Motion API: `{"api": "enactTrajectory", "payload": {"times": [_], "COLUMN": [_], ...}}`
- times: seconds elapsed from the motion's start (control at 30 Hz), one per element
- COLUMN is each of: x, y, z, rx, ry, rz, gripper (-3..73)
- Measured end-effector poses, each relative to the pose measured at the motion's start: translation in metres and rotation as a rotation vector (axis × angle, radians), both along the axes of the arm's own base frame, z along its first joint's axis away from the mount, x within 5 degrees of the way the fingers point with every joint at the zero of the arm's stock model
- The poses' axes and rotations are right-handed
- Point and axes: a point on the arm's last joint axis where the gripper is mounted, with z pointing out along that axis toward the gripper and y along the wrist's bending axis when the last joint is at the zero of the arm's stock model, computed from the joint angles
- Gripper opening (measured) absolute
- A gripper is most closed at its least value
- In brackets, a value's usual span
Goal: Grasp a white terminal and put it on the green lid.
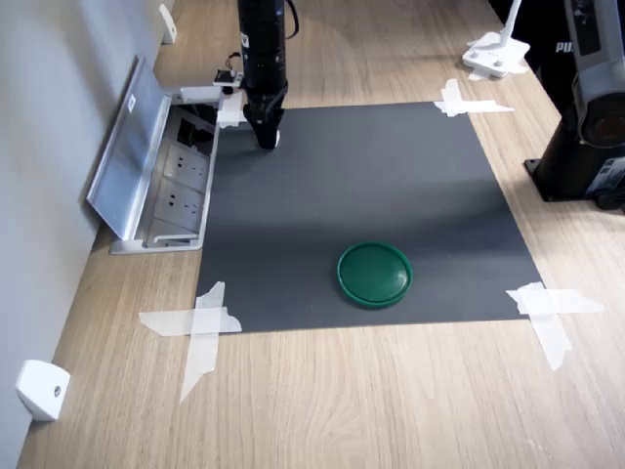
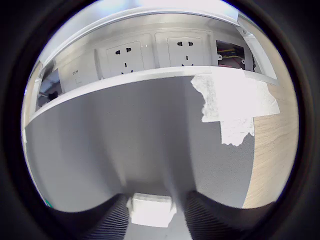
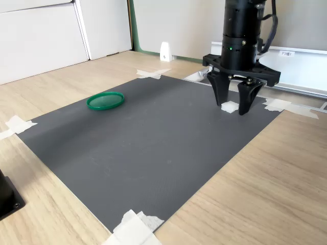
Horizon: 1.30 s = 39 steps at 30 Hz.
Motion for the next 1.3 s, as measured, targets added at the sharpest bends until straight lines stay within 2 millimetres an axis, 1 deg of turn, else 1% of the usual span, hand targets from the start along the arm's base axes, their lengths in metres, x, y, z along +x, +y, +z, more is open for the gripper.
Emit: {"api": "enactTrajectory", "payload": {"times": [0.1,0.13,0.37,0.4,0.47,0.53,0.57,0.63,0.67,0.73,0.8,0.9,1.0,1.1,1.2,1.3], "x": [0.000,0.000,0.001,0.001,0.004,0.006,0.007,0.007,0.005,-0.001,-0.008,-0.024,-0.043,-0.061,-0.077,-0.091], "y": [-0.001,-0.001,0.001,0.003,0.014,0.033,0.046,0.073,0.090,0.125,0.155,0.199,0.236,0.264,0.281,0.290], "z": [0.000,0.000,0.002,0.004,0.011,0.026,0.036,0.053,0.061,0.075,0.085,0.096,0.094,0.080,0.063,0.047], "rx": [-0.015,-0.016,-0.027,-0.026,-0.029,-0.044,-0.056,-0.087,-0.104,-0.130,-0.138,-0.147,-0.152,-0.150,-0.147,-0.146], "ry": [0.004,0.004,0.015,0.020,0.031,0.029,0.022,0.018,0.018,0.019,0.007,-0.020,-0.031,-0.021,-0.002,0.028], "rz": [0.014,0.018,0.079,0.098,0.154,0.231,0.282,0.389,0.456,0.576,0.668,0.794,0.909,1.001,1.065,1.107], "gripper": [35.2,33.7,33.3,33.3,33.3,33.3,33.3,33.3,33.3,33.3,33.3,33.3,33.3,33.3,33.3,33.3]}}
